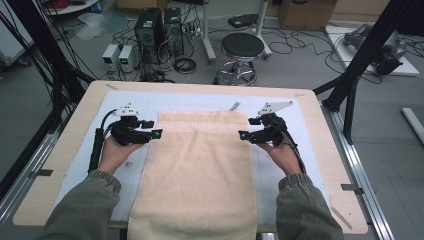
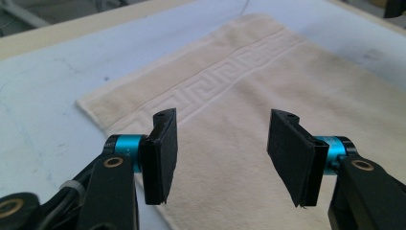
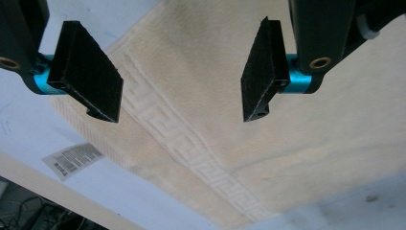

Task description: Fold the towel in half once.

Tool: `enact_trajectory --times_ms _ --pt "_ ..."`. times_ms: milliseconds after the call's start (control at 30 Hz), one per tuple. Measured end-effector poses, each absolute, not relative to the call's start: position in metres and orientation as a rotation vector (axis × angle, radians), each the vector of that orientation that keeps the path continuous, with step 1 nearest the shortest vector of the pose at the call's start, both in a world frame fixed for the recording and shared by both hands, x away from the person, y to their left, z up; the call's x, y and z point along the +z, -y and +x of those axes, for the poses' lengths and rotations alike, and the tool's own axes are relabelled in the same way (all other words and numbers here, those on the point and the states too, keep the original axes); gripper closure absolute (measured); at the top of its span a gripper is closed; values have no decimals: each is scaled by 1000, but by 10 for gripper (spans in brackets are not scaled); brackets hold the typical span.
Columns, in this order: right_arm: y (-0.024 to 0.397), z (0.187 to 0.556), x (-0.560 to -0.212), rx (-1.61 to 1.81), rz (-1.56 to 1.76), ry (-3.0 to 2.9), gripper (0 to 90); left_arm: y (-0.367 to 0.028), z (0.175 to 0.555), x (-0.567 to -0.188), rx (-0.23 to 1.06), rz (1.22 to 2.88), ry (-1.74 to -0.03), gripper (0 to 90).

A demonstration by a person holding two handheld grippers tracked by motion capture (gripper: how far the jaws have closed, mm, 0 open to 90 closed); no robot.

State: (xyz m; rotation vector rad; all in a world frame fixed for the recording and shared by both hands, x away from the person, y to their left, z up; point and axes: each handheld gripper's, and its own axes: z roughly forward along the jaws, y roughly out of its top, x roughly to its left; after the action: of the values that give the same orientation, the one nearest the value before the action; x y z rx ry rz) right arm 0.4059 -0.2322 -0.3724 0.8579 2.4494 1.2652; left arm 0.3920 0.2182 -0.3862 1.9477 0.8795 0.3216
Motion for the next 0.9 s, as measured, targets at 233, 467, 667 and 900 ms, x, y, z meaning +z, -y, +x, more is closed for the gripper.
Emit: enact_trajectory --times_ms 233,467,667,900 --pt "234 428 -398 1183 948 -2439 349 -217 413 -412 361 1974 -999 452" --pt "236 444 -419 1129 1067 -2417 389 -215 424 -428 363 1945 -1065 479" --pt "233 450 -434 1093 1146 -2448 447 -211 427 -438 316 1998 -1120 508" --pt "229 443 -439 1042 1173 -2382 604 -199 420 -438 454 2095 -1084 610"
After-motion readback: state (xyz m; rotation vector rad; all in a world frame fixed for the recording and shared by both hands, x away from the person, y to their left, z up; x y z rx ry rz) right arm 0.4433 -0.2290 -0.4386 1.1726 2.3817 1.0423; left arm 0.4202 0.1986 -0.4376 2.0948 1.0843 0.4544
